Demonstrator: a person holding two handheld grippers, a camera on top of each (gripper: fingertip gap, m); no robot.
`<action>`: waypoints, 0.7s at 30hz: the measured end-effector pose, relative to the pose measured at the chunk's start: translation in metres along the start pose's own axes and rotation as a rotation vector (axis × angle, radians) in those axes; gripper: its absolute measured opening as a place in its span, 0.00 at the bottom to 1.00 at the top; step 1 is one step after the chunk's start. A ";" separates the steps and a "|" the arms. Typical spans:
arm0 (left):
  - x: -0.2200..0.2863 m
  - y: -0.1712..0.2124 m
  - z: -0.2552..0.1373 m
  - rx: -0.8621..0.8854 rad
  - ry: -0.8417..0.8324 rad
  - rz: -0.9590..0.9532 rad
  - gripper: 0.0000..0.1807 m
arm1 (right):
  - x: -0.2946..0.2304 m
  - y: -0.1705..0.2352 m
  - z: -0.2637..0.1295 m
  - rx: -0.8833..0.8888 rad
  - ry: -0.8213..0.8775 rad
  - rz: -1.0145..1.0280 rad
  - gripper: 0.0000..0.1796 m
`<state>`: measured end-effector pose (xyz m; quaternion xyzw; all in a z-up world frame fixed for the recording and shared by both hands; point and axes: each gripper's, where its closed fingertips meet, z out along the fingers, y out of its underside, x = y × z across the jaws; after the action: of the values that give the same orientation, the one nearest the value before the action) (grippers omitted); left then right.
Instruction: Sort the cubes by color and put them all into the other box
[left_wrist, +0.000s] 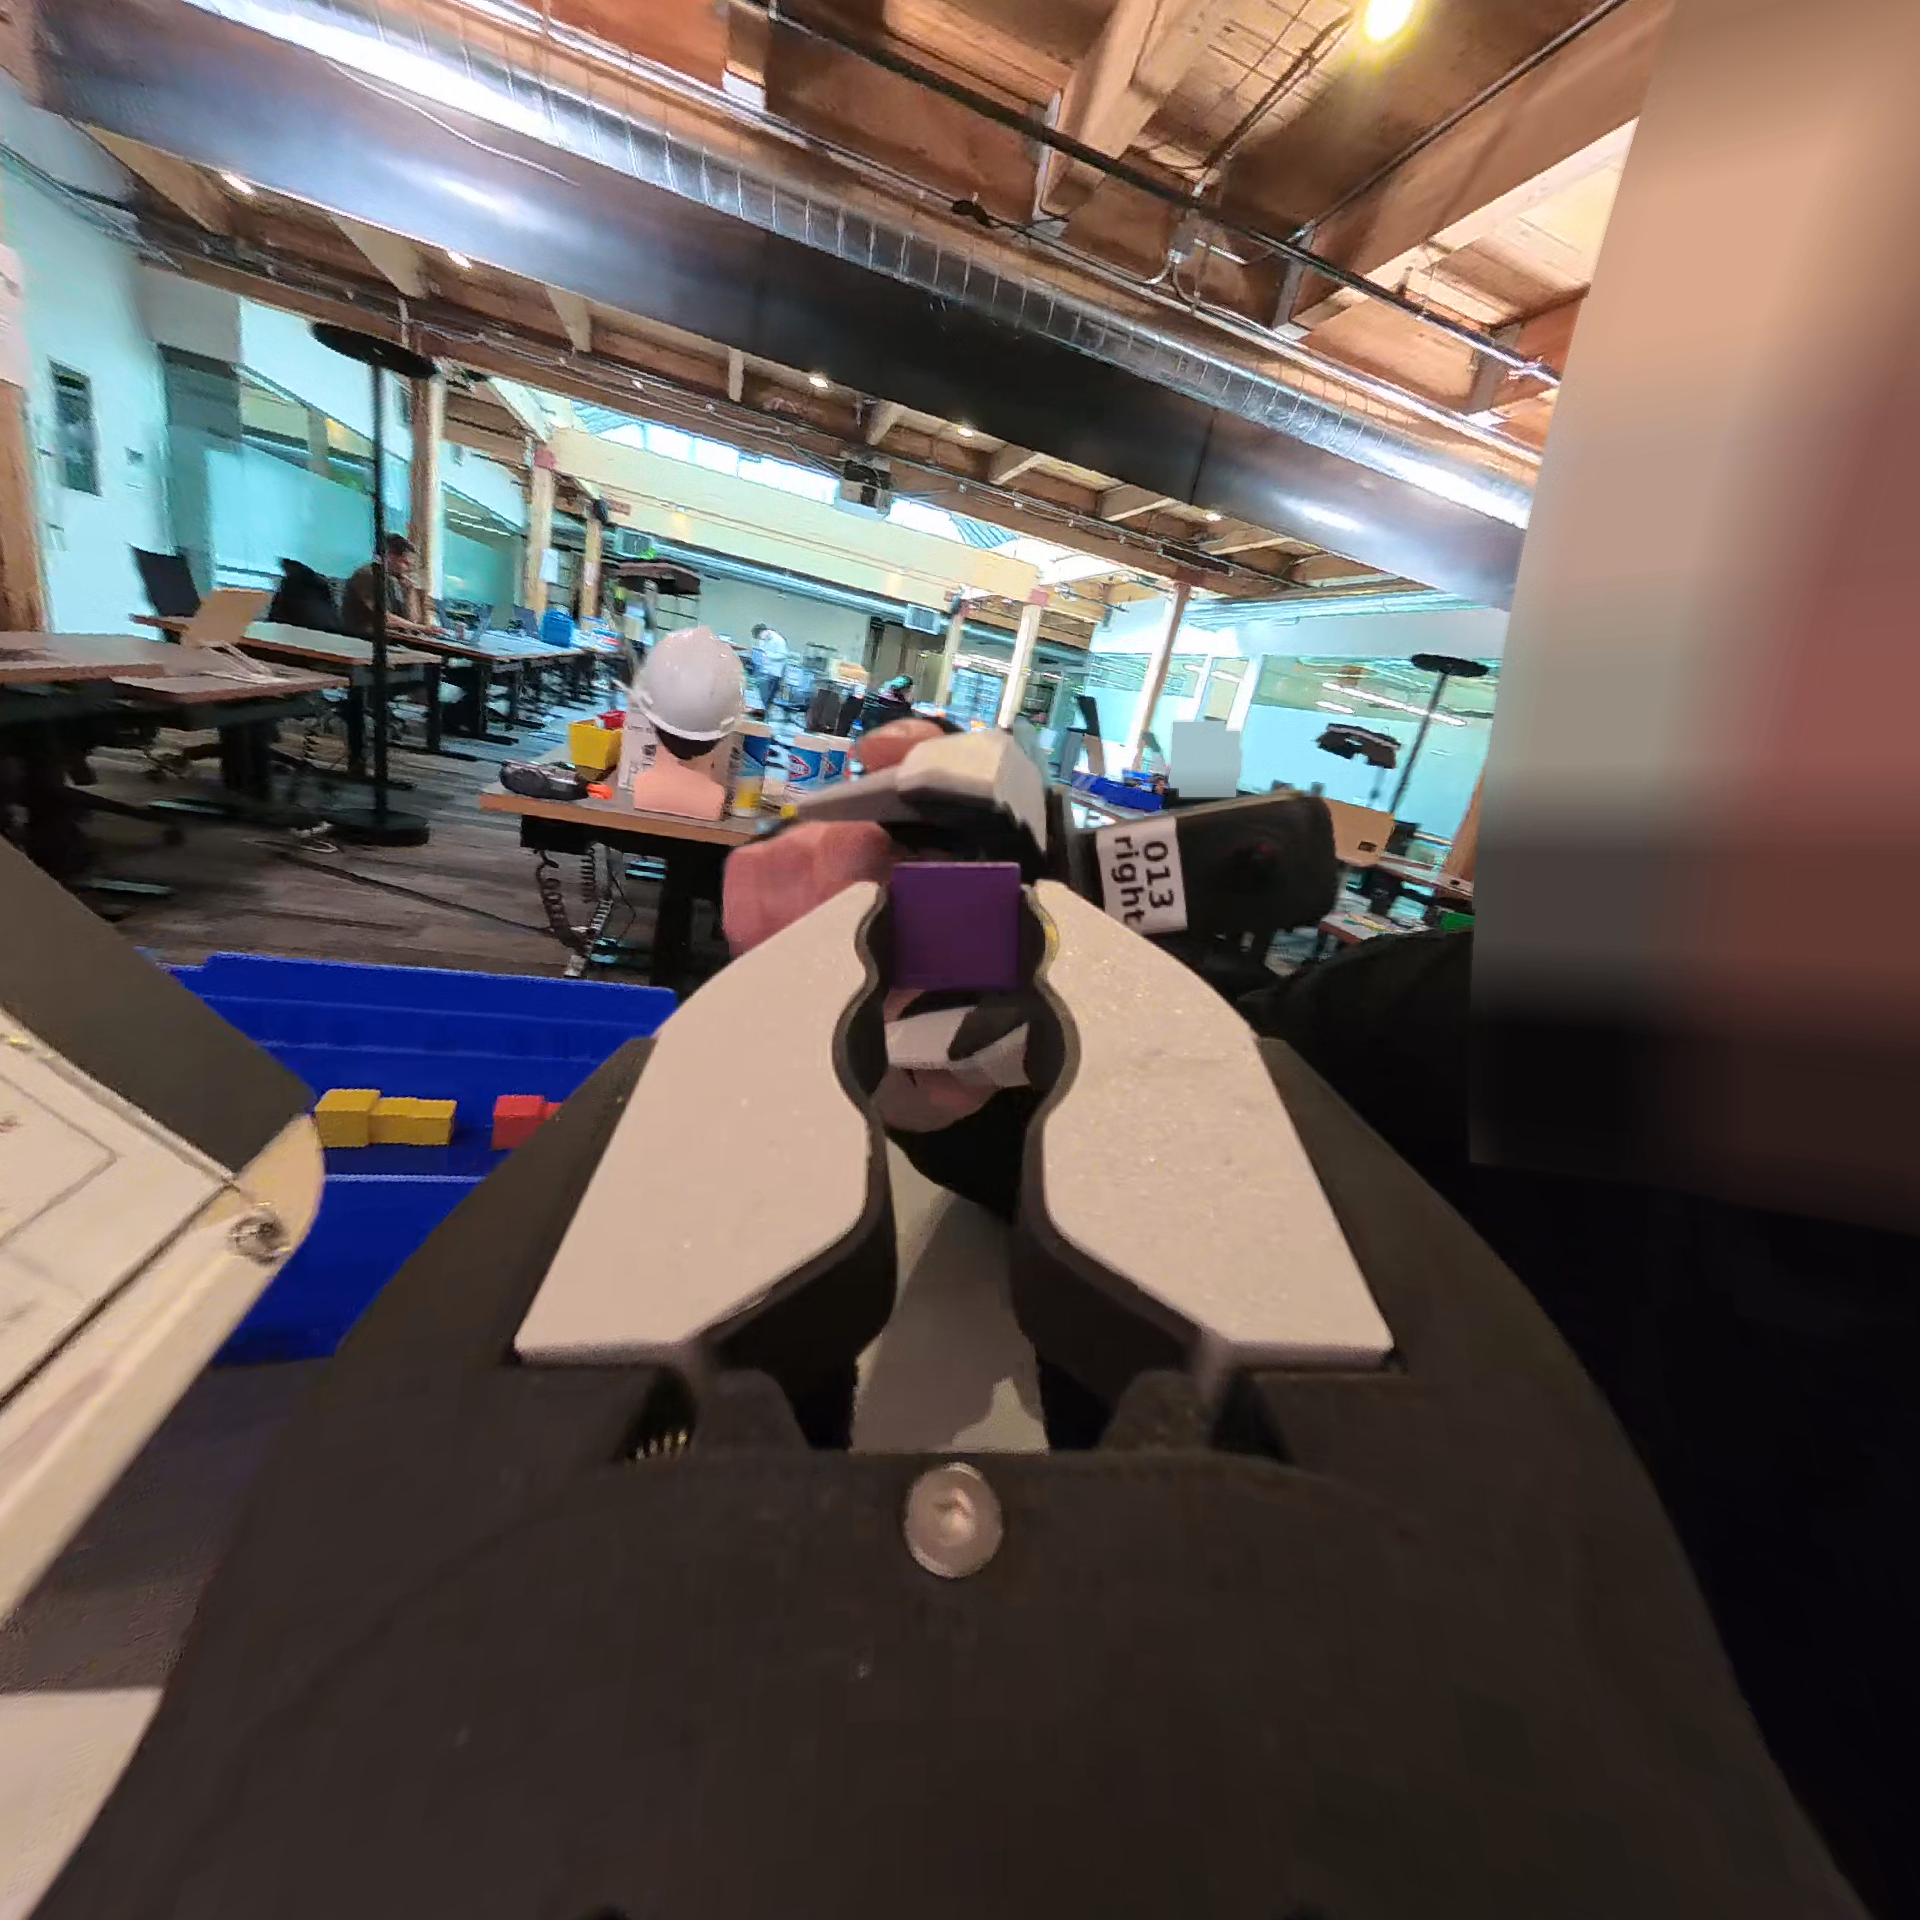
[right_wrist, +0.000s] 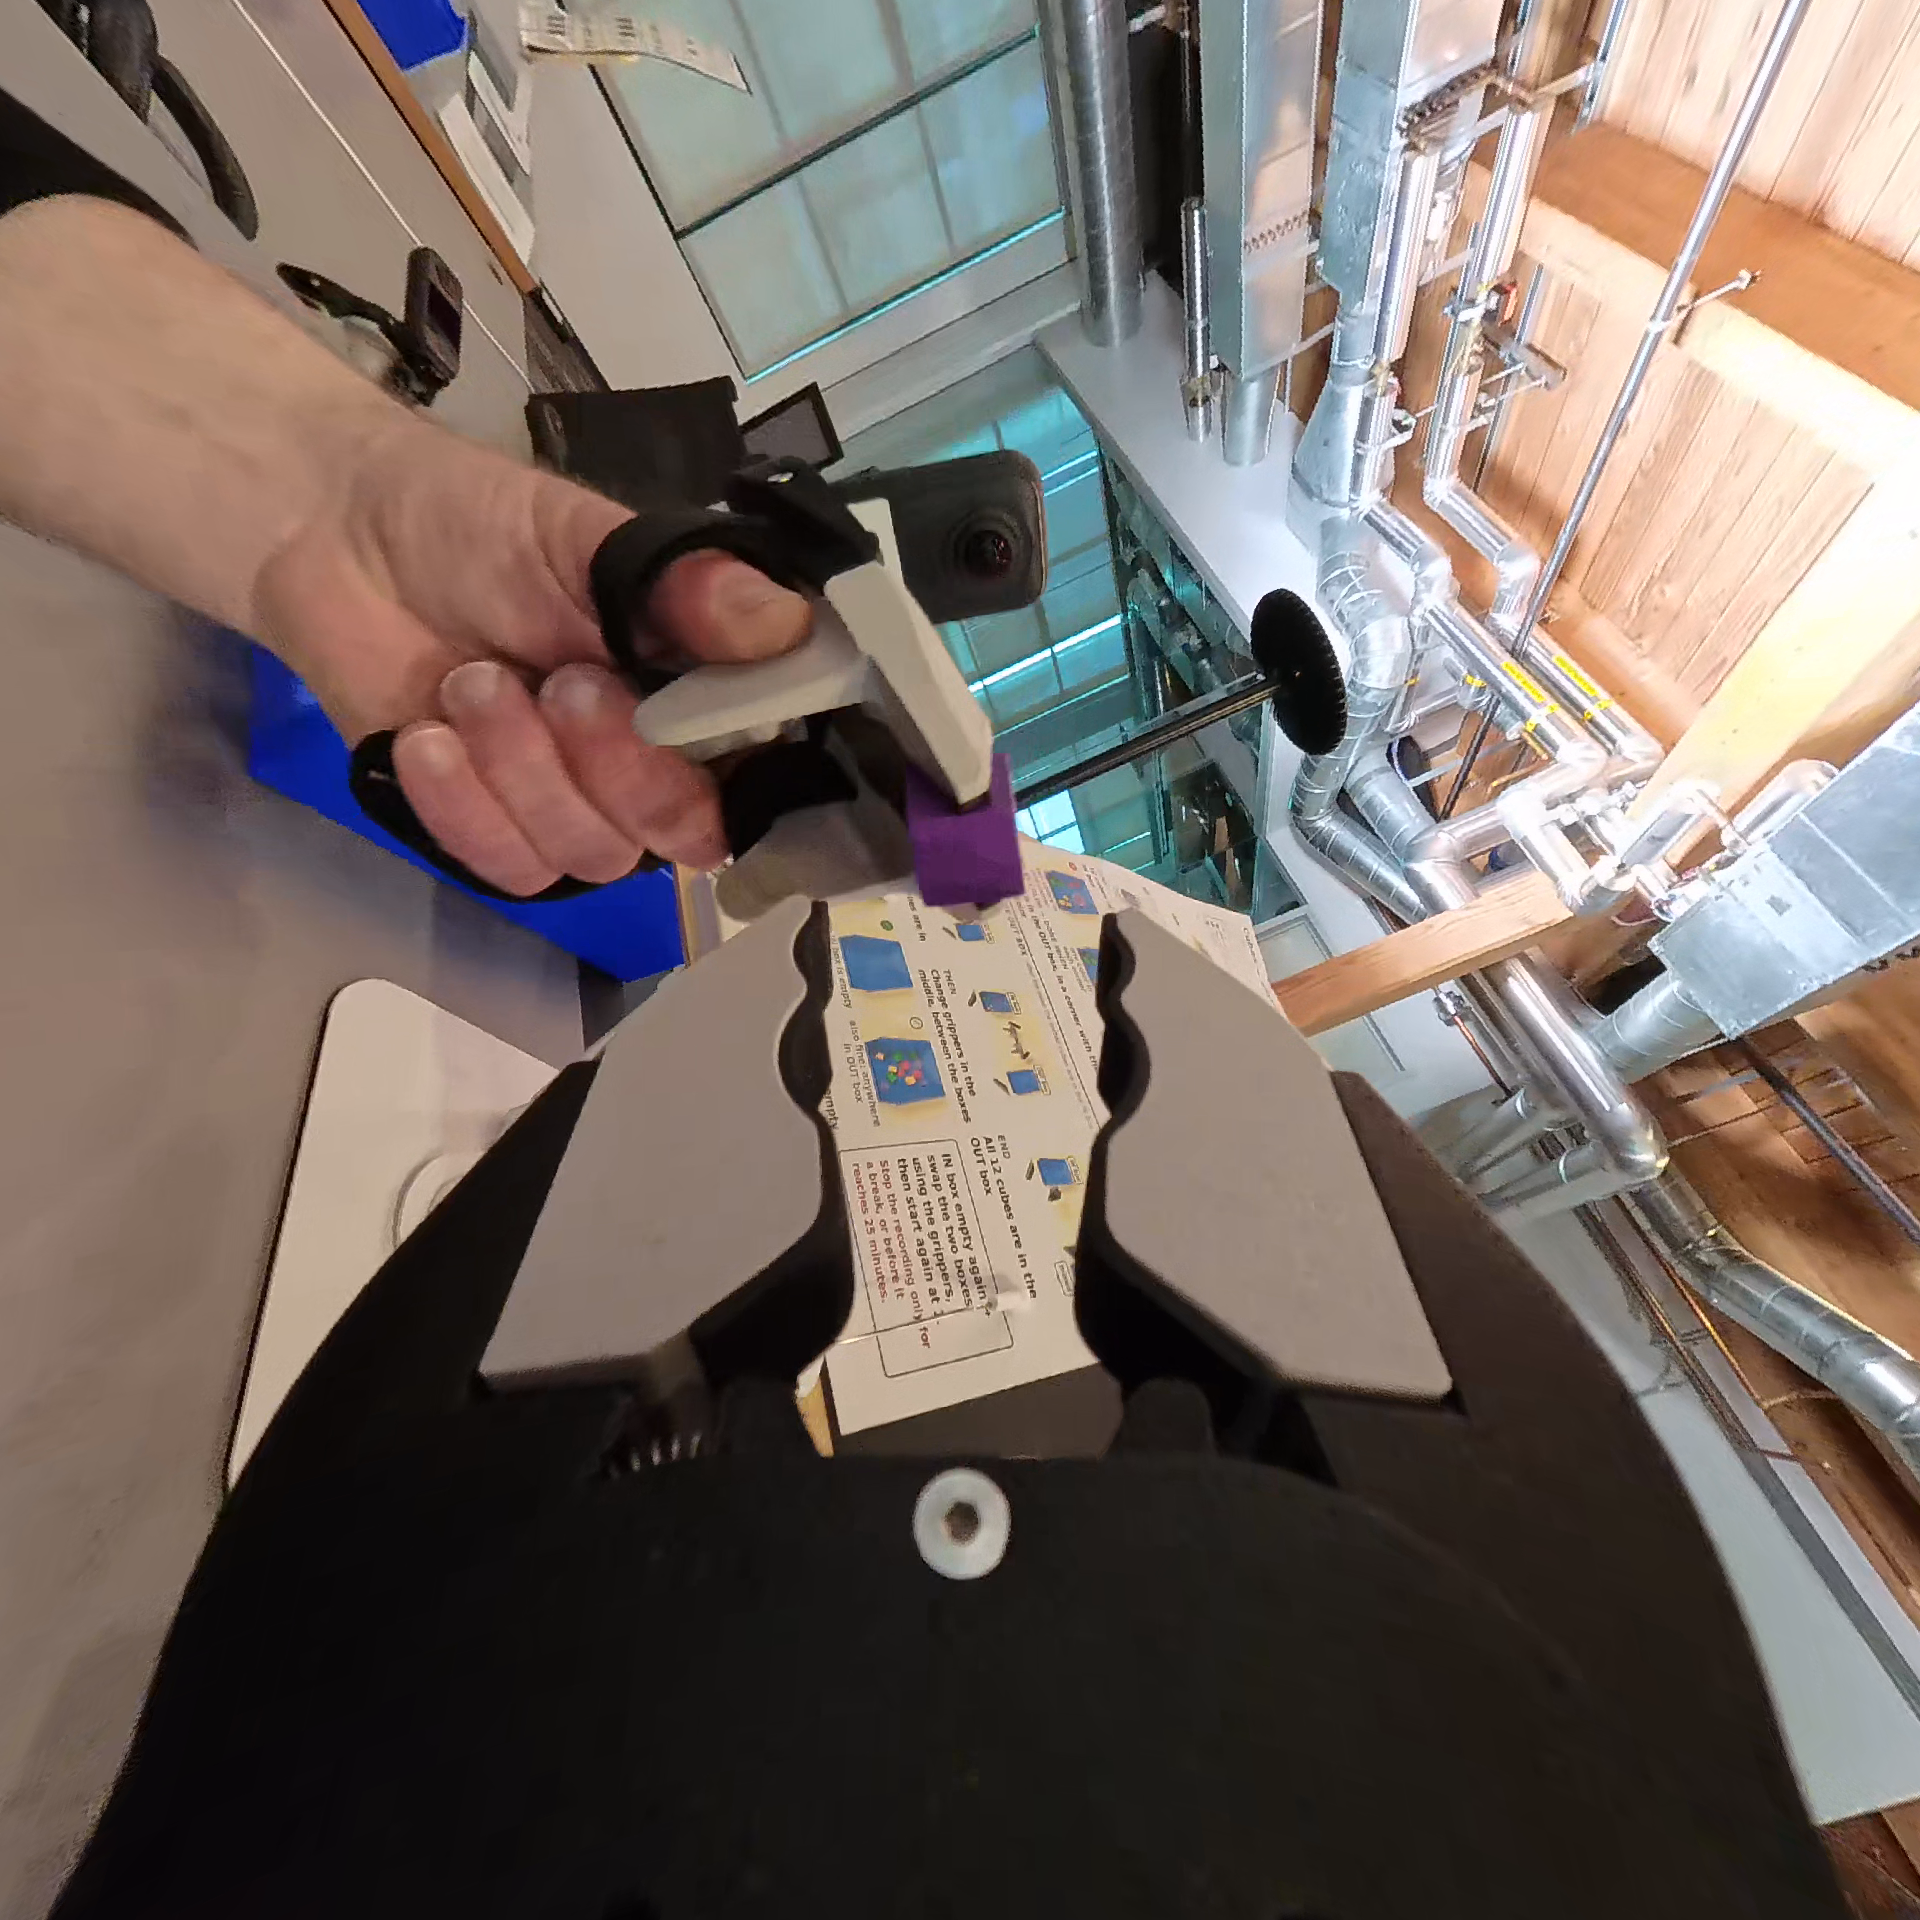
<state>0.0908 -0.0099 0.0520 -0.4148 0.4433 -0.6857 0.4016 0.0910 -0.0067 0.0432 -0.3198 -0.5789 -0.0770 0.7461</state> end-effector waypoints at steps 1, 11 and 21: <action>0.000 0.005 0.003 -0.006 0.014 -0.018 0.12 | -0.001 0.001 0.000 0.000 -0.009 -0.002 0.27; -0.001 0.023 0.016 -0.024 0.060 -0.097 0.12 | -0.012 0.002 0.001 -0.011 -0.039 -0.084 0.16; -0.008 0.011 0.005 -0.039 -0.033 -0.007 0.15 | 0.014 0.010 -0.016 -0.084 -0.096 -0.004 0.12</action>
<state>0.0998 -0.0069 0.0409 -0.4354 0.4483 -0.6713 0.3985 0.1136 -0.0042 0.0504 -0.3530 -0.6109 -0.0871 0.7033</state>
